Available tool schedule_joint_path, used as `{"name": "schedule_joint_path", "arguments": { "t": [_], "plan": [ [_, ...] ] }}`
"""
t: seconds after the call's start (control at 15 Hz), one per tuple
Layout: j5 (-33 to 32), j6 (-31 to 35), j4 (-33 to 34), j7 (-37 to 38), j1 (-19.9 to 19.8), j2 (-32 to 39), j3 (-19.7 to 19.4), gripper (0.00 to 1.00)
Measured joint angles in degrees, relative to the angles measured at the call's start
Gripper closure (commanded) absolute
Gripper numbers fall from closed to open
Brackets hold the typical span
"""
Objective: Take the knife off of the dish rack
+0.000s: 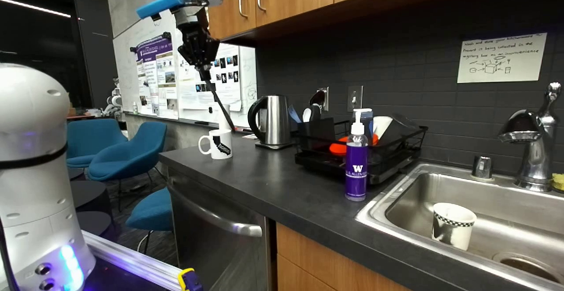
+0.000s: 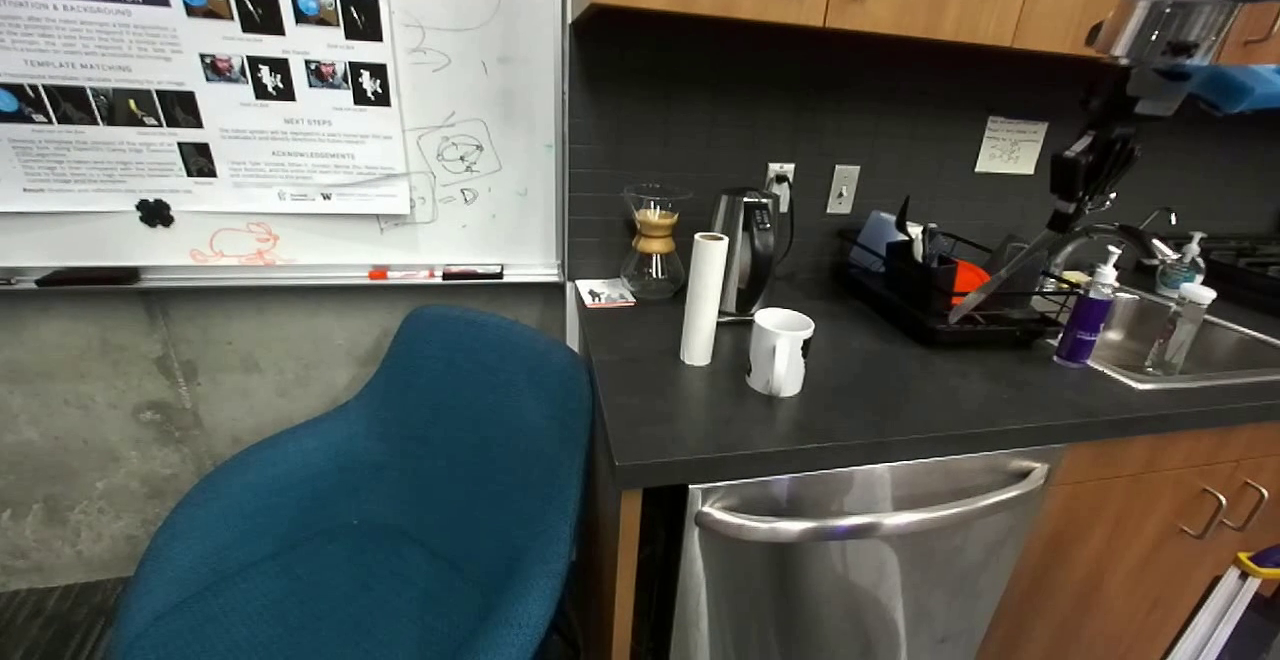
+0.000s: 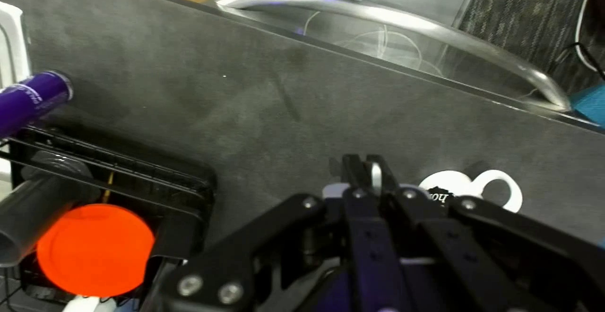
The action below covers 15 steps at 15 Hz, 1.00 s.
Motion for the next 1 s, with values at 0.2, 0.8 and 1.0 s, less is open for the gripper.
{"name": "schedule_joint_path", "arguments": {
  "t": [0.2, 0.8, 1.0],
  "plan": [
    [1.51, 2.91, -2.05, 1.14, 2.03, 0.33, 1.39, 0.99],
    [3.58, 18.21, -3.88, 2.01, 5.87, 10.15, 4.11, 0.99],
    [3.58, 23.21, -3.65, 3.76, 5.92, 16.74, 6.35, 0.99]
  ]
}}
